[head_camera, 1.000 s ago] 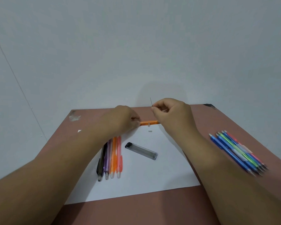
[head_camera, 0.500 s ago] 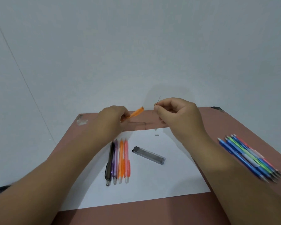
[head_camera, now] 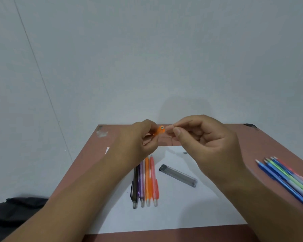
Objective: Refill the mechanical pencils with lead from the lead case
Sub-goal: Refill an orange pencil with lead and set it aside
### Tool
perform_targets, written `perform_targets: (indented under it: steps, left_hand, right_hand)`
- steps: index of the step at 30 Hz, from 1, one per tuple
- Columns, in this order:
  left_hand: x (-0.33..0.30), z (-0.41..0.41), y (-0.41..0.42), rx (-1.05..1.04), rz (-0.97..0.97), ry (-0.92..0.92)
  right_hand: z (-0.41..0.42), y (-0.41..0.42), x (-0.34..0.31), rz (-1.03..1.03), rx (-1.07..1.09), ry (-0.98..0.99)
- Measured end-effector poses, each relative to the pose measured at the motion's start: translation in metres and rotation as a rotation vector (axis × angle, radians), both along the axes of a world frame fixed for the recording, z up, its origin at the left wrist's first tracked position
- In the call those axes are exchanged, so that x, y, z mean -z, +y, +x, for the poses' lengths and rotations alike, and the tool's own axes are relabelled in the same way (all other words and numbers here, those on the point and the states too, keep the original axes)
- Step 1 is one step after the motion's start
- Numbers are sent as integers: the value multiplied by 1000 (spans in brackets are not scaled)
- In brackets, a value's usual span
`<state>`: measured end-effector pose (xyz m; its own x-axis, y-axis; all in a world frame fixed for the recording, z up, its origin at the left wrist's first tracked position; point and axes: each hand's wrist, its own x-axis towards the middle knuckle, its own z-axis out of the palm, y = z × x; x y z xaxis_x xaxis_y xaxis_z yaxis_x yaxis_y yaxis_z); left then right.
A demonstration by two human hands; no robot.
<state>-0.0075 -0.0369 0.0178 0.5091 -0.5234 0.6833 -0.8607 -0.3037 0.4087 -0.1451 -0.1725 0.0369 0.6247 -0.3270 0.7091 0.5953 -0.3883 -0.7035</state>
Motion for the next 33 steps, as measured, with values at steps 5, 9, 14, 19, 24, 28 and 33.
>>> perform_targets:
  steps: [5,9,14,19,24,28,33]
  left_hand:
    - [4,9,2,60,3,-11]
    - [0,6,6,18,14,-103]
    - [1,9,6,26,9,-140]
    - [2,11,6,36,10,-165]
    - [3,12,6,48,12,-155]
    - [-1,8,7,21,31,-172]
    - [-2,6,7,21,33,-187]
  right_hand:
    - [4,4,3,-5,-41,-10]
    - [4,5,4,-23,-43,-13]
    - [4,5,6,-41,-25,-10]
    - [5,6,6,-57,-23,-1]
    - [4,6,4,-53,-27,2]
    - [5,6,4,-63,-10,1]
    - [5,6,4,-65,5,7]
